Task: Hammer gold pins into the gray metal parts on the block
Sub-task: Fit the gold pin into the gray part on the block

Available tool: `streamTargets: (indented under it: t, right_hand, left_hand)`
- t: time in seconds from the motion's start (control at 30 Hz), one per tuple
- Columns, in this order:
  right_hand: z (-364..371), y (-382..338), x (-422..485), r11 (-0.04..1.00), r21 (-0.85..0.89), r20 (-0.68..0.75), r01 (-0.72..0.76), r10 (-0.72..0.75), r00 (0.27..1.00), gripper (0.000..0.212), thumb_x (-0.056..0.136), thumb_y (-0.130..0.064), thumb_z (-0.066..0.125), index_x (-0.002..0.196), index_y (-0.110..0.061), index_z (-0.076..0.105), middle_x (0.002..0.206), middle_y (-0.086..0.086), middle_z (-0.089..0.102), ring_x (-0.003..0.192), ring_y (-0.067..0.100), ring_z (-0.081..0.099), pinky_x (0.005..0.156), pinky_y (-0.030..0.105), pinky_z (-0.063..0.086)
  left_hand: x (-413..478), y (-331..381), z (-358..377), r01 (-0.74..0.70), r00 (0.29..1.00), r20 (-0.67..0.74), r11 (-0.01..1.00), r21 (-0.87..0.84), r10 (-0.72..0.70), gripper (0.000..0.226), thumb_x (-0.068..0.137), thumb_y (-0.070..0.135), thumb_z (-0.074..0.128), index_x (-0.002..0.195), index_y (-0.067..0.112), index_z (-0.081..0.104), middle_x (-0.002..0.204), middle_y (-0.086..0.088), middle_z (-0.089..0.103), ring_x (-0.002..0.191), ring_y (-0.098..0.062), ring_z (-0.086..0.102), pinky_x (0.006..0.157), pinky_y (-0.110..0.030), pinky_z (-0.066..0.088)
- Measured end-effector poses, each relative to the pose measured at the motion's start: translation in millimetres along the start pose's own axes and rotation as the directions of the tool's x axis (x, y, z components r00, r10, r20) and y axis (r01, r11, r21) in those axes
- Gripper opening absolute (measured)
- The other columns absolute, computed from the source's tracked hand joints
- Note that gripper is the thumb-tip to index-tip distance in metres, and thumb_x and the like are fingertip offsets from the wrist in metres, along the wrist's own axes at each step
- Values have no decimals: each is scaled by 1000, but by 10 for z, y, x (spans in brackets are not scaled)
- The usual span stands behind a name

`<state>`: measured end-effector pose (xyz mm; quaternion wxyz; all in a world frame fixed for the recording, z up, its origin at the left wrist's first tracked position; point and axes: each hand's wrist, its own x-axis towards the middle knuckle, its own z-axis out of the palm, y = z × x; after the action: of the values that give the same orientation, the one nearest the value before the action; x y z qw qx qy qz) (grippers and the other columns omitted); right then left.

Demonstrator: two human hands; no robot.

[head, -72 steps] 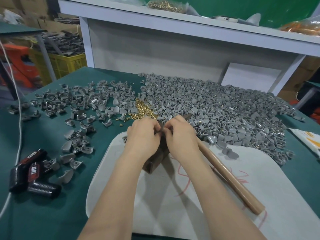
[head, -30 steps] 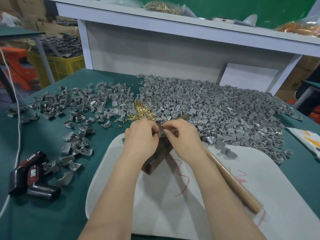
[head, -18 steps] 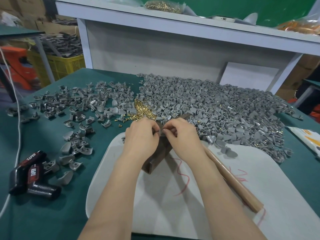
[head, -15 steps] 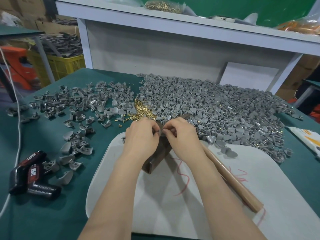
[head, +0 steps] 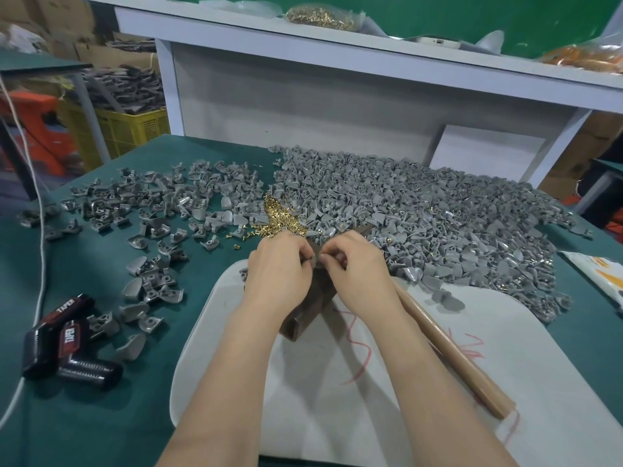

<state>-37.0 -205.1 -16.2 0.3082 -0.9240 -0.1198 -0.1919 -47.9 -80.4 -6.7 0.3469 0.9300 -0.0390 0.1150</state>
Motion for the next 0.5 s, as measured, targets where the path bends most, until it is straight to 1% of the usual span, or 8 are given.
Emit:
streamTargets:
  t: [0.07,0.13,0.27,0.33,0.4,0.5]
  right_hand:
    - [-15,-14,19,1000,-29,16,-4,5,1000,5,86,-10,62,83,-11,66,83,-7,48,74,9,46,68,19,31]
    - [-38,-34,37,998,-68,40,-8,10,999,5,86,-11,62,84,-11,67,82,-8,45,75,10,45,67,19,29]
    - [-85,-89,66,989,-147,104,-21,37,994,9,89,-15,58,89,-13,67,89,-5,47,86,17,52,77,28,41]
    - [-105,-125,81,984,-176,127,-38,61,990,11,90,-17,56,92,-14,67,92,-3,47,91,20,54,82,32,43]
    - [-116,-154,95,977,-209,145,-48,79,986,12,91,-18,55,94,-14,66,95,-1,49,94,21,53,82,32,43]
    - [-116,-185,109,967,-250,157,-57,99,983,12,92,-17,54,94,-14,66,102,3,54,96,22,53,77,27,39]
  left_hand:
    - [-1,1,4,-1,1000,-5,1000,0,1,14,85,11,58,79,20,66,97,1,60,98,-27,57,88,-44,46]
    - [-1,2,9,-2,1000,-8,1000,-1,2,14,85,10,58,79,20,66,97,0,60,98,-27,57,88,-44,46]
    - [6,-1,12,-8,1000,2,1000,10,8,10,87,12,59,83,19,64,100,0,59,99,-28,56,89,-44,45]
    - [10,-2,11,-8,1000,6,1000,17,8,7,87,14,60,87,18,65,102,-1,59,100,-29,56,89,-44,45]
    - [11,4,8,-7,1000,8,1000,26,7,6,88,15,60,88,17,66,102,-2,59,100,-29,55,88,-44,45]
    - [7,13,5,-12,1000,5,999,36,12,8,88,14,59,89,16,66,102,-3,59,100,-30,55,88,-44,45]
